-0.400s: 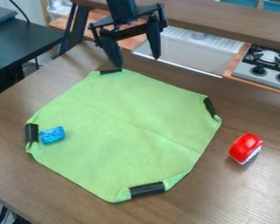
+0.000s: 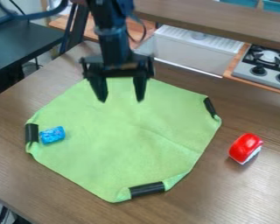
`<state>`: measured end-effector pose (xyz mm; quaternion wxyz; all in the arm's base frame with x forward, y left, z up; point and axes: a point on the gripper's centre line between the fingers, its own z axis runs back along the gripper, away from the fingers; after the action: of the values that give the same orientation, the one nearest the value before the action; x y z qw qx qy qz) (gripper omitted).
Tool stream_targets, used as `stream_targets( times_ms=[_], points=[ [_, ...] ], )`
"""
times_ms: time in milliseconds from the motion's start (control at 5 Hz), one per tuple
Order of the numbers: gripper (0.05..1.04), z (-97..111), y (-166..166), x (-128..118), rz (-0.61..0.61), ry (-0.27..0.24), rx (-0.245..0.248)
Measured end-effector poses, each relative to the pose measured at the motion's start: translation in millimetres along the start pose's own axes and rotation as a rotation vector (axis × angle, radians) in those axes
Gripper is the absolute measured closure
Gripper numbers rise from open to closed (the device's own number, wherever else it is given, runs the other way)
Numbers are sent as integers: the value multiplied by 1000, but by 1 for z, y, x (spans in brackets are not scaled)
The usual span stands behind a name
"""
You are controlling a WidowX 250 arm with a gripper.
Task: Move the blue figure to the left edge of the cloth
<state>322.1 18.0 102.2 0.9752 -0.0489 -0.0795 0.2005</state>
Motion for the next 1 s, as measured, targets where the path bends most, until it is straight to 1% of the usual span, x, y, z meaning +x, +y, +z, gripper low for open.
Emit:
stream_targets(
  times_ms=[200, 400, 600, 800, 1000],
  points=[
    [84, 0, 24, -21, -180, -134, 135],
    [84, 4, 40, -26, -475, -262, 256],
    [84, -1, 63, -20, -752, -292, 272],
    [84, -15, 89, -12, -976, -208, 87],
    [84, -28, 93, -12, -1057, -133, 31]
  ],
)
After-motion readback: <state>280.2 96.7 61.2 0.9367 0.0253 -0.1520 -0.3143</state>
